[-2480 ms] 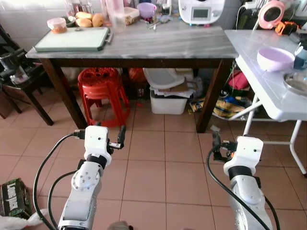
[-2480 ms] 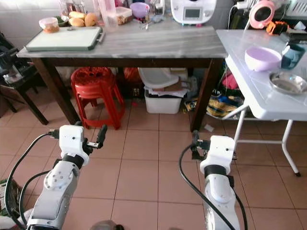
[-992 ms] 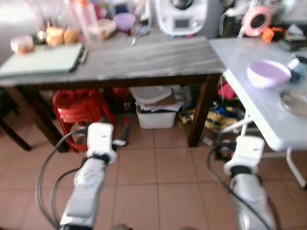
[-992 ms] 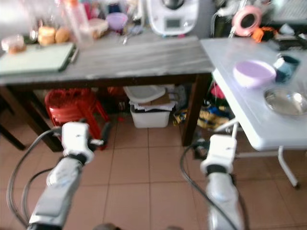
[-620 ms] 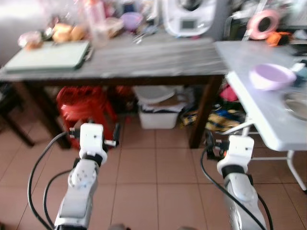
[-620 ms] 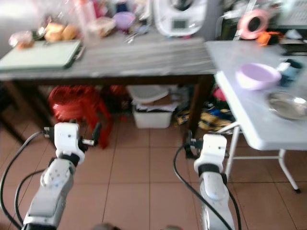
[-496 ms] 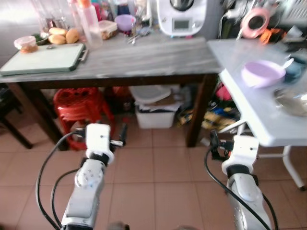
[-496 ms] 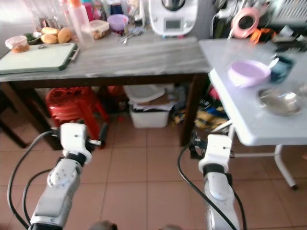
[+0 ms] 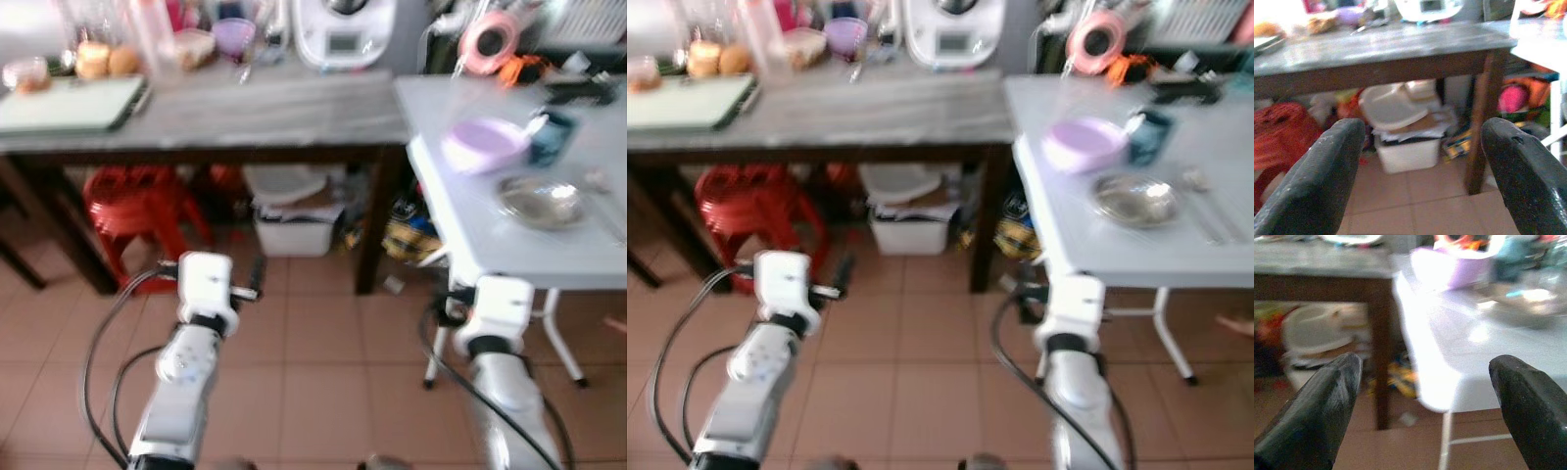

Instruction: Setting the table

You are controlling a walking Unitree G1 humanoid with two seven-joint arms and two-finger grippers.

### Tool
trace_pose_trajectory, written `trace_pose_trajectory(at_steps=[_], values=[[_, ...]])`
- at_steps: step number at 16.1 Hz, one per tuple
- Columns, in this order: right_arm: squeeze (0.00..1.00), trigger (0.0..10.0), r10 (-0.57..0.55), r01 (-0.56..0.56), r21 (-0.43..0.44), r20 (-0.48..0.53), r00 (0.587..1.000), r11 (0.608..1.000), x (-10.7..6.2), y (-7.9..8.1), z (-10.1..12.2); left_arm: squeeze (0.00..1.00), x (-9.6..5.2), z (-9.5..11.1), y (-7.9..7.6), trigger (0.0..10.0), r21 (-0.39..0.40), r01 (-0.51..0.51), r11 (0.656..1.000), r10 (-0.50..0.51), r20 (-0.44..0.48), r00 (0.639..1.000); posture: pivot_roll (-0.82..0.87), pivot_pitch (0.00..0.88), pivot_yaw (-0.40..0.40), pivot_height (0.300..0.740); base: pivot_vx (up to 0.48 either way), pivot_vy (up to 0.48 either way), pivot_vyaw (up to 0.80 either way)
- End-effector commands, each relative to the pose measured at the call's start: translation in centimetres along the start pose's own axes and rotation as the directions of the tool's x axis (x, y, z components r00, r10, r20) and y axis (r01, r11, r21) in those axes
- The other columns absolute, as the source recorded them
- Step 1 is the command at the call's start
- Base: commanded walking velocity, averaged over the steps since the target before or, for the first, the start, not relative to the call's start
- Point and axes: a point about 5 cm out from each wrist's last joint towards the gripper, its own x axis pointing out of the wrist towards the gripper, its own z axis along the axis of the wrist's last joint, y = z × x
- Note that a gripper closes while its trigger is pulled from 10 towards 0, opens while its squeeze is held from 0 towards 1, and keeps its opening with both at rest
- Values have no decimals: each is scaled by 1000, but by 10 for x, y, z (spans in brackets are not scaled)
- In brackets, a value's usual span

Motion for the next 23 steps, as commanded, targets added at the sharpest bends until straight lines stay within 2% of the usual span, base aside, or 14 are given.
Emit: trace_pose_trajectory(at_steps=[1, 8, 11, 17, 19, 20, 22, 23], values=[[0, 10000, 23, -24, 19, 6, 1000, 1000, 1, 9, 2, 0, -2, 0, 11, 10000, 22, -41, 999, 41, -8, 999, -35, 0, 32, 740, 0, -458, 0], [0, 10000, 25, -25, 21, 18, 1000, 999, 1, 9, 4, 0, -1, 2, 12, 10000, 28, -34, 999, 34, 1, 999, -34, 0, 33, 740, 0, -467, 0], [0, 10000, 64, -65, 2, 67, 996, 998, 2, 13, 15, 0, -1, 9, 14, 10000, 38, -31, 999, 30, 21, 999, -29, 0, 32, 740, 0, -436, 0], [0, 10000, 79, -78, -7, 88, 993, 997, 4, 11, 21, 0, -2, 13, 14, 10000, 52, -30, 998, 28, 36, 999, -29, 0, 35, 740, 0, -387, 0], [0, 10000, 135, -133, -24, 95, 986, 991, 4, 14, 23, 0, -3, 18, 13, 10000, 52, -20, 998, 17, 62, 998, -29, 0, 35, 740, 0, 0, 0], [0, 10000, 176, -172, -48, 103, 979, 984, 4, 16, 24, 0, -4, 18, 11, 10000, 79, 5, 997, -11, 72, 997, -28, 0, 35, 740, 0, 0, 0], [0, 10000, 186, -181, -55, 103, 977, 982, 6, 12, 25, 0, -6, 16, 14, 10000, 104, 19, 994, -27, 68, 997, -29, 0, 34, 740, 0, 0, 0], [0, 10000, 184, -179, -55, 101, 978, 982, 6, 11, 25, 0, -6, 17, 15, 10000, 92, 24, 995, -30, 68, 997, -30, 0, 35, 740, 0, 0, 0]])
